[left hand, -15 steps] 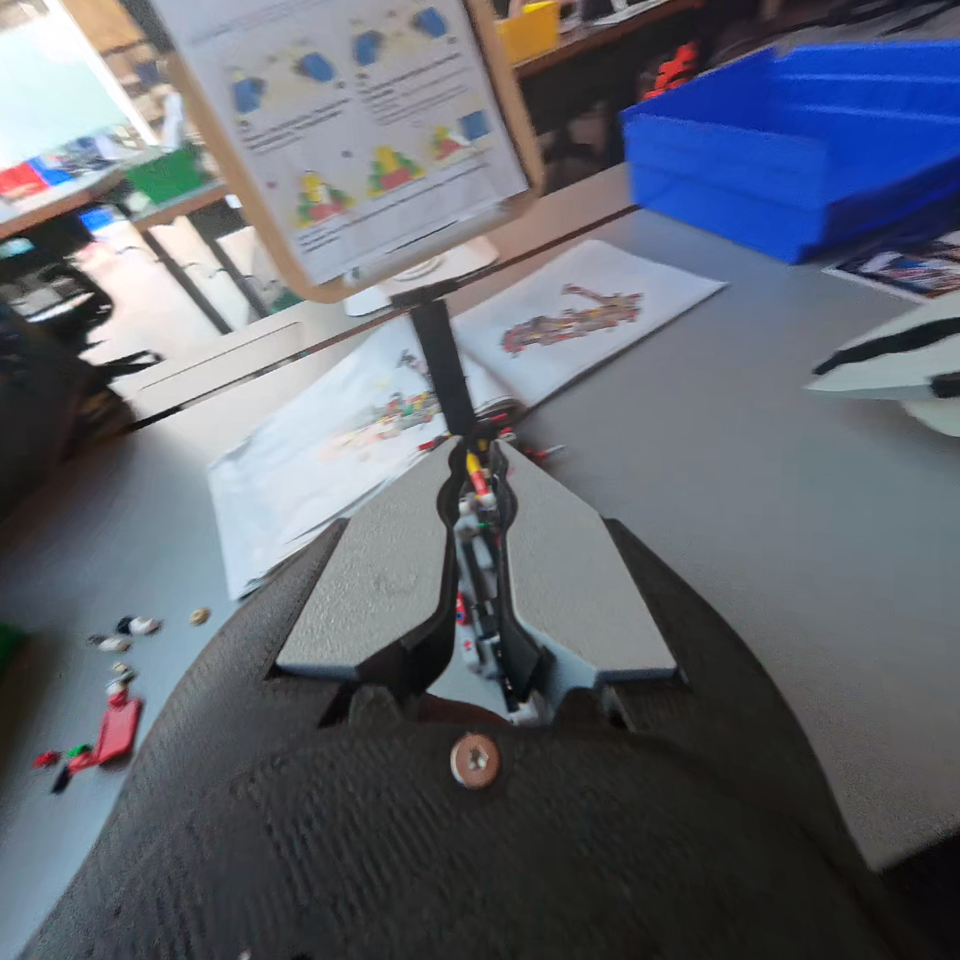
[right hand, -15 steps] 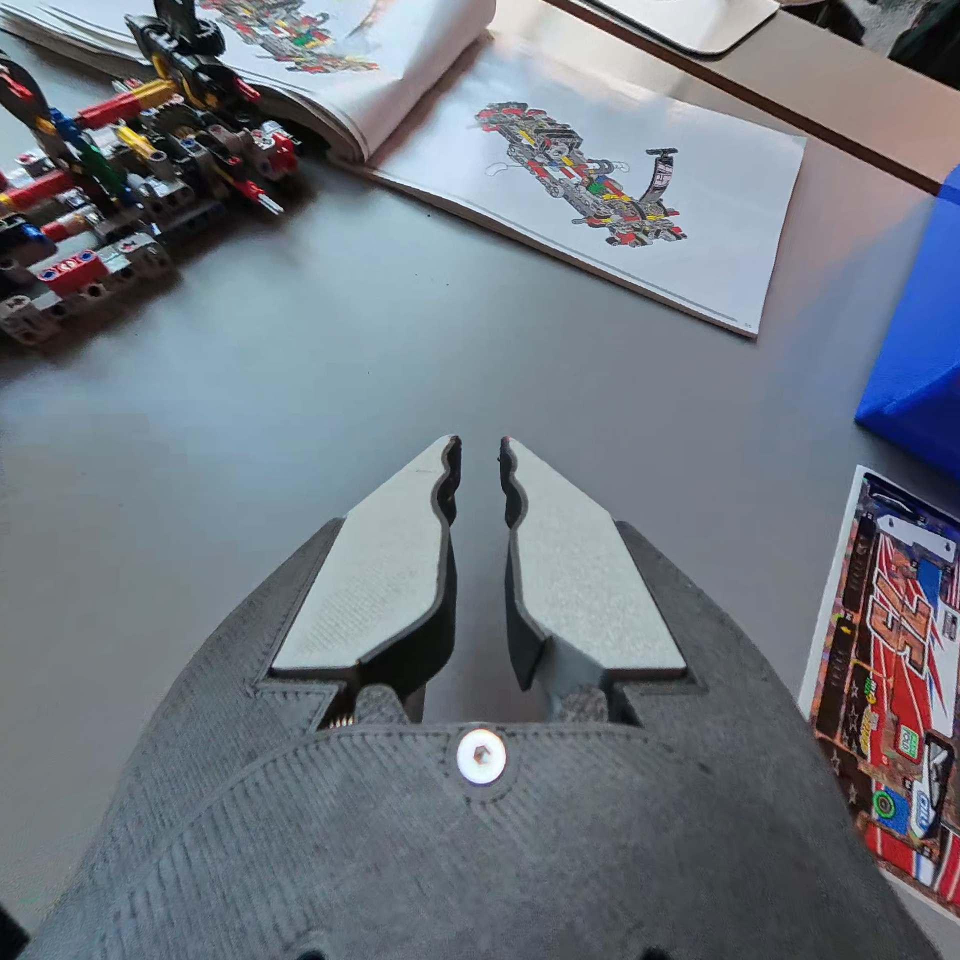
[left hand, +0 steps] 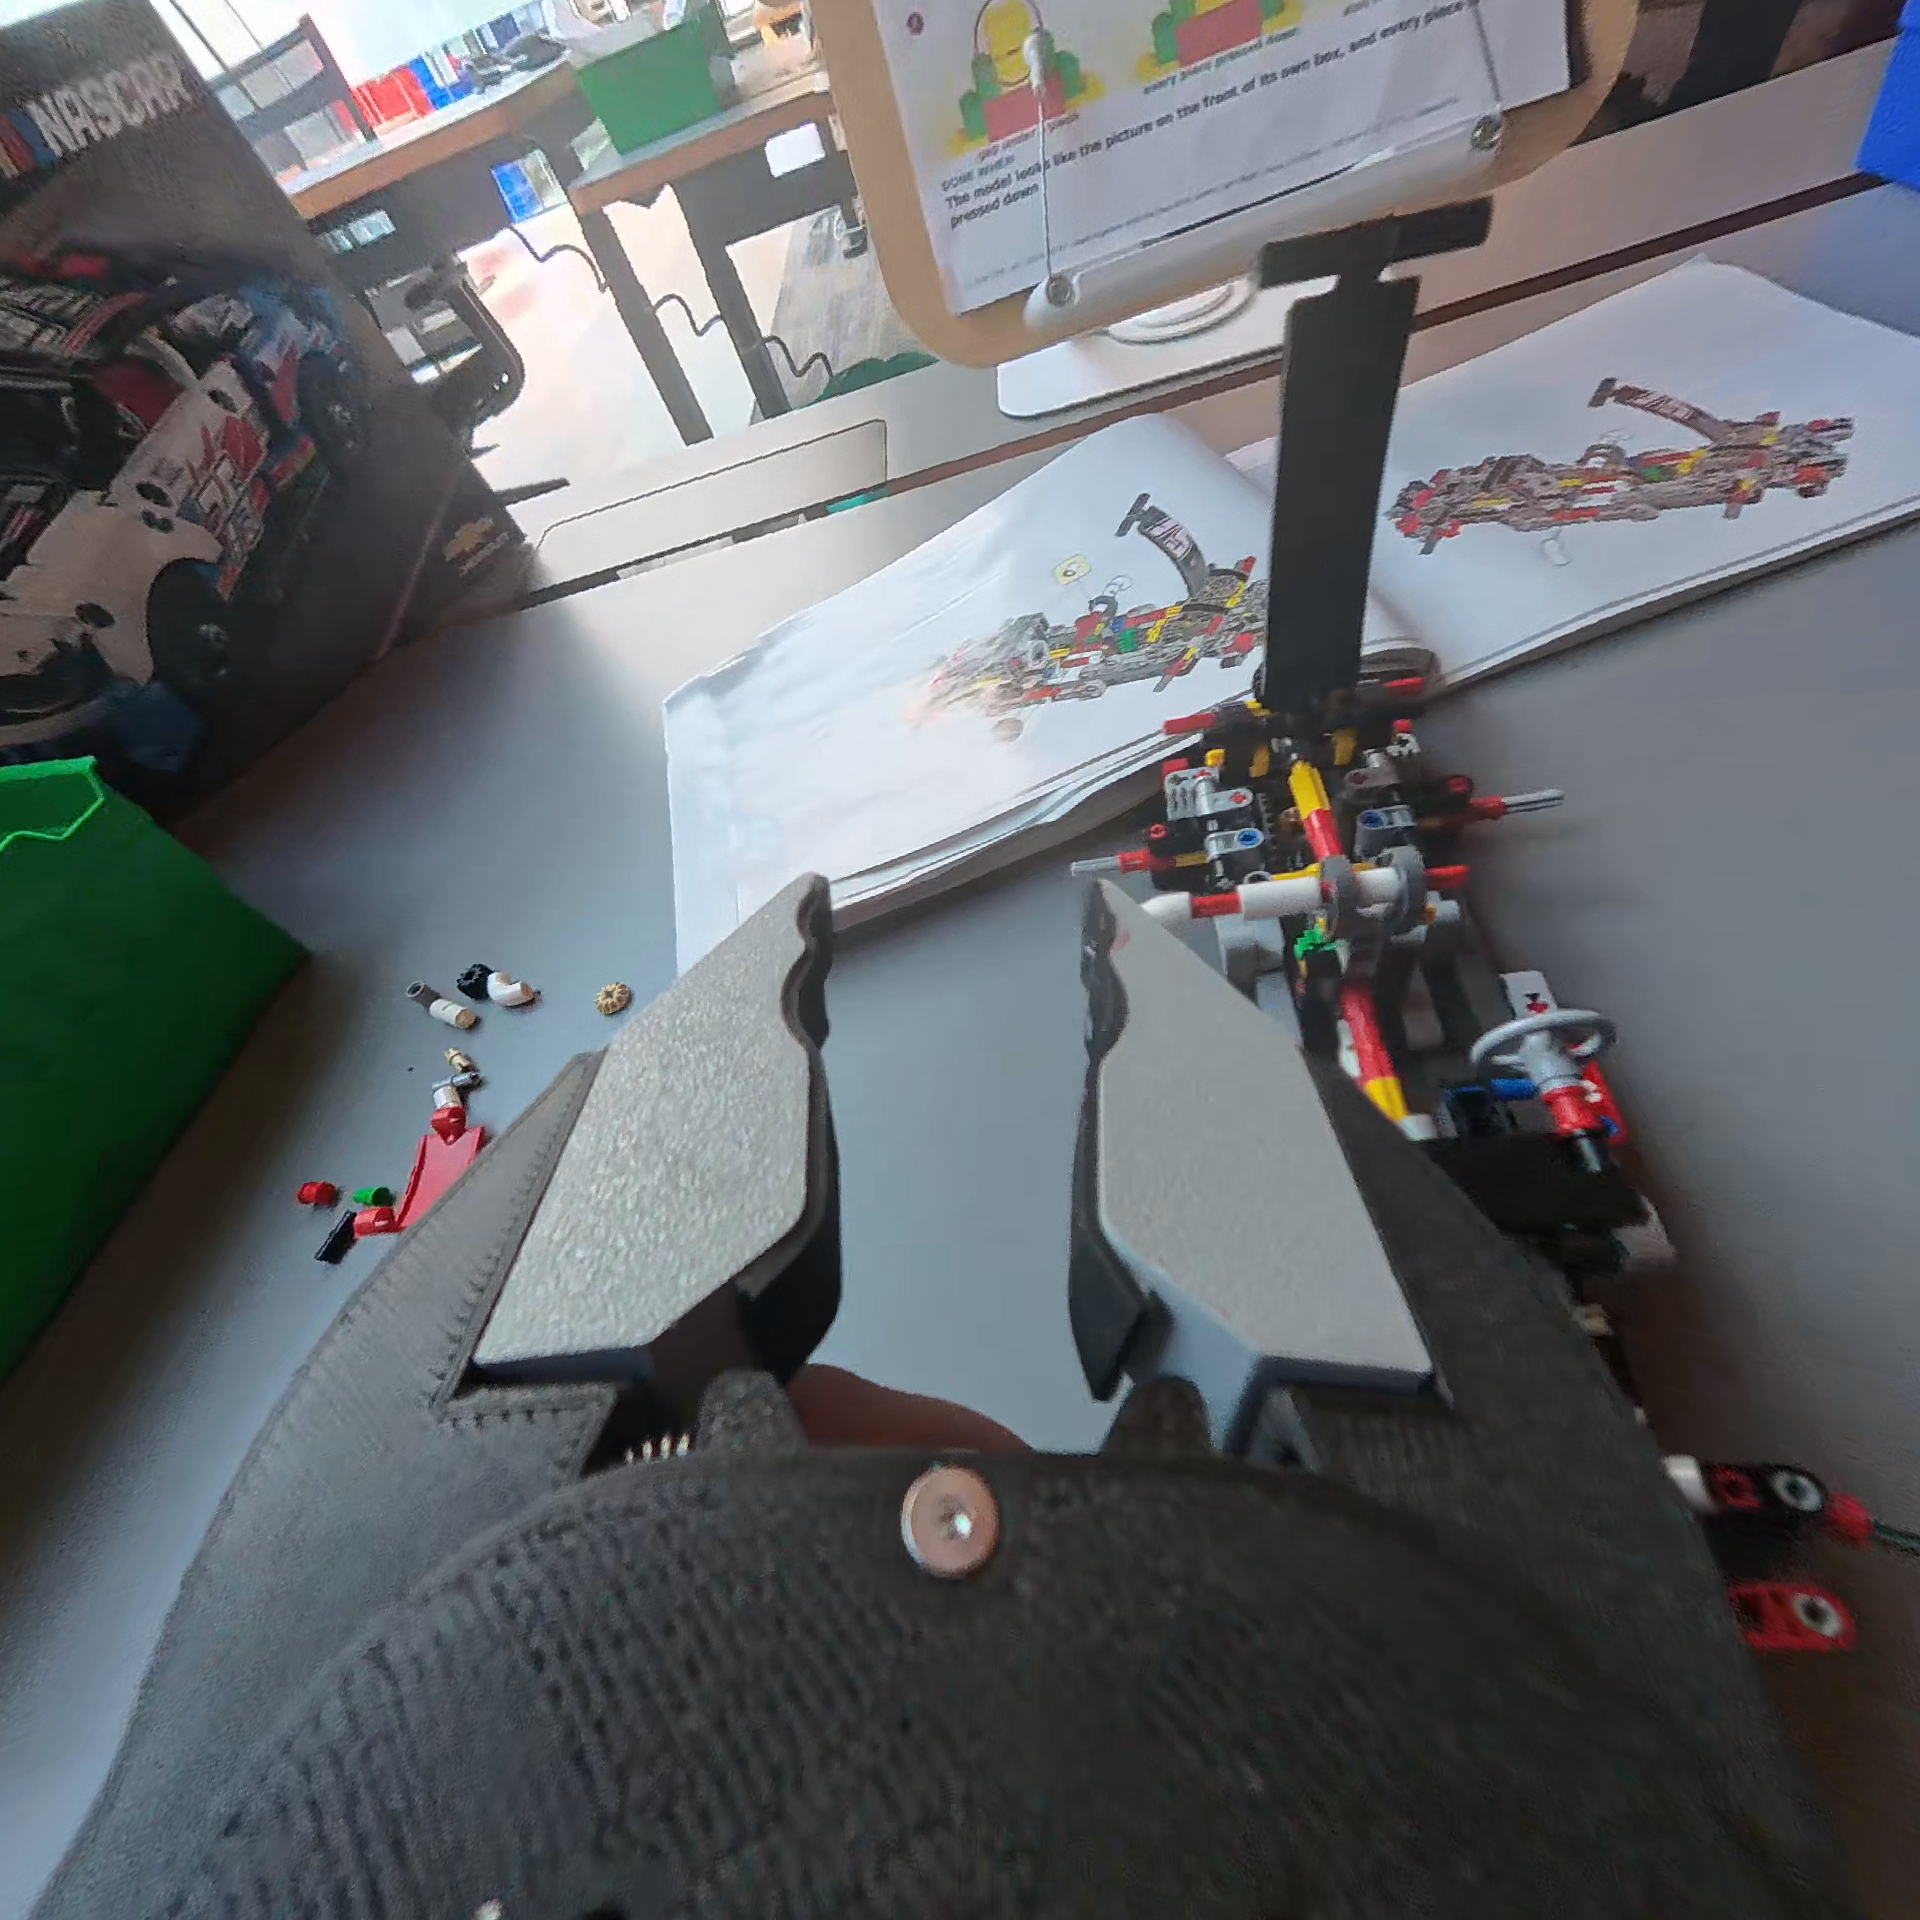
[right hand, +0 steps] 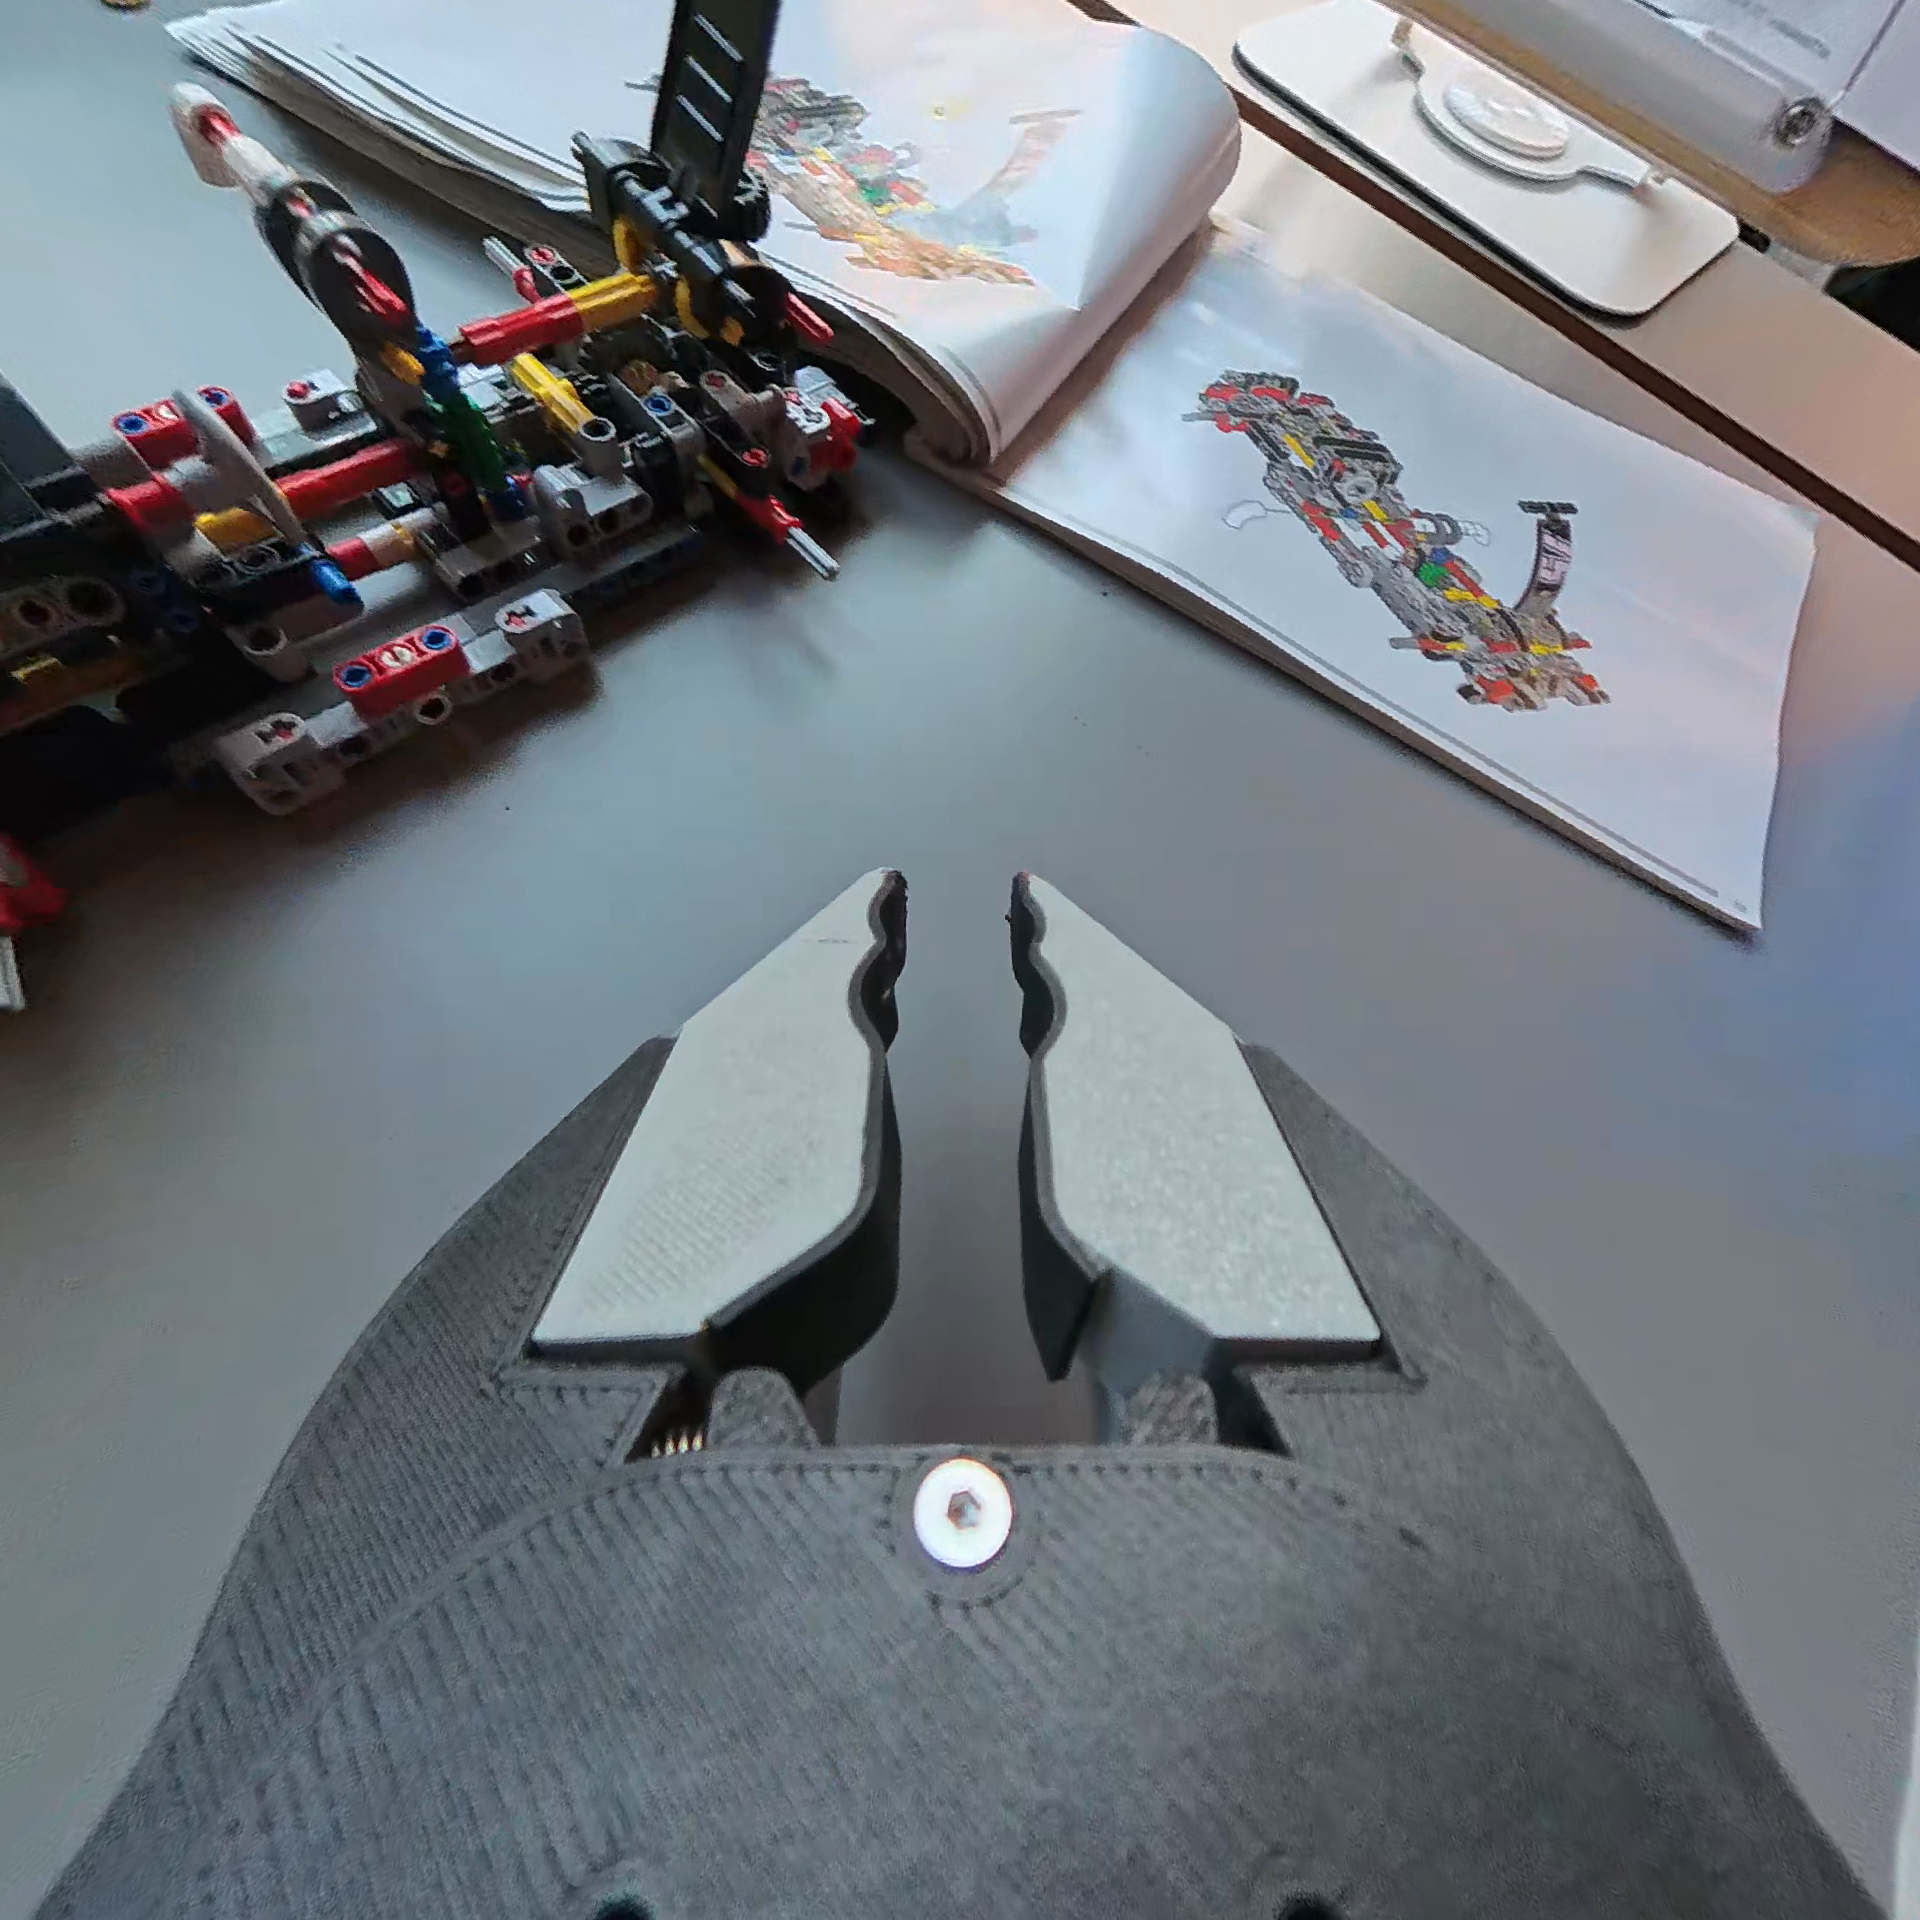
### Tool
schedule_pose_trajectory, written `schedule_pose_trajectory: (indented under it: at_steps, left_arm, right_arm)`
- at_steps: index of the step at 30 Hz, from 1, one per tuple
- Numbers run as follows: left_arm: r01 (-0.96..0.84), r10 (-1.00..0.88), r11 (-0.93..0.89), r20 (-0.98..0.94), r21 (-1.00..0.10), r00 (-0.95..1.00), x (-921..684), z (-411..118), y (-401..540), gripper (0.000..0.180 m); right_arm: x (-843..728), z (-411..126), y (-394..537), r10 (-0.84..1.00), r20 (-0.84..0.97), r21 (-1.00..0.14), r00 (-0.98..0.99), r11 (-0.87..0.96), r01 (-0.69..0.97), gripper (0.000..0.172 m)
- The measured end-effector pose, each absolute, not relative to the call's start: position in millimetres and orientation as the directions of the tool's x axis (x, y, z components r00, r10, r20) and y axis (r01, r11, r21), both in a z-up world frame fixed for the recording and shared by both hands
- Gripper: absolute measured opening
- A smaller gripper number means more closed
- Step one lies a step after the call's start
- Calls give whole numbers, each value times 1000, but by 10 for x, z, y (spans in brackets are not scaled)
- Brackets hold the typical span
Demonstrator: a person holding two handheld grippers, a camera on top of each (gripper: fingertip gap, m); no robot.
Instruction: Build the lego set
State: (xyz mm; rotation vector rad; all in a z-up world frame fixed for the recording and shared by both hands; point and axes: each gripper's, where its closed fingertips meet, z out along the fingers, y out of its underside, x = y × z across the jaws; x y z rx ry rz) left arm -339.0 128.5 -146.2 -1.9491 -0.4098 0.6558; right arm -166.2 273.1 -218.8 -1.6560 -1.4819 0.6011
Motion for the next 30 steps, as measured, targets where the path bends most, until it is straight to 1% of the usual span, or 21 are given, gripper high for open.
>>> schedule_pose_trajectory:
  at_steps: [3, 5, 7, 11, 13, 15, 20, 22, 24, 26, 30]
  left_arm:
    - [15, 546, -453, -264, -891, 795, -3466, -1522, 1210, 52]
    - [34, 508, -473, -241, -880, 827, -3461, -1603, 1172, 55]
    - [57, 423, -520, -199, -852, 884, -3412, -1727, 1118, 49]
    - [53, 282, -560, -129, -827, 951, -3377, -1836, 938, 45]
    - [49, 175, -585, -67, -809, 982, -3240, -1933, 891, 48]
    - [58, 131, -588, -24, -807, 991, -3168, -2006, 878, 48]
    - [110, -30, -611, 162, -784, 986, -2803, -2125, 912, 51]
    - [127, -51, -617, 201, -776, 978, -2725, -2147, 939, 49]
    - [144, -59, -631, 233, -763, 971, -2627, -2187, 988, 34]
    - [120, -72, -650, 218, -750, 973, -2527, -2242, 1044, 27]
    - [79, -151, -651, 231, -755, 961, -2193, -2247, 1162, 34]
  right_arm:
    - [-1769, -2182, 2647, 970, 174, -818, 170, 46, 573, 21]
    - [-1824, -2199, 2598, 975, 165, -815, 151, 48, 578, 22]
    - [-1856, -2199, 2556, 981, 145, -818, 130, 45, 573, 30]
    - [-1837, -2182, 2542, 989, 114, -832, 97, 42, 553, 32]
    - [-1822, -2154, 2543, 992, 104, -844, 78, 46, 534, 34]
    - [-1818, -2136, 2544, 994, 87, -852, 62, 41, 521, 35]
    - [-1828, -2097, 2554, 995, 77, -867, 56, 39, 497, 33]
    - [-1825, -2069, 2567, 996, 72, -876, 61, 34, 481, 31]
    - [-1821, -2039, 2591, 996, 55, -887, 65, 19, 462, 30]
    - [-1814, -2008, 2610, 998, 32, -897, 59, 3, 442, 30]
    - [-1782, -1954, 2673, 999, 1, -913, 51, -20, 407, 31]
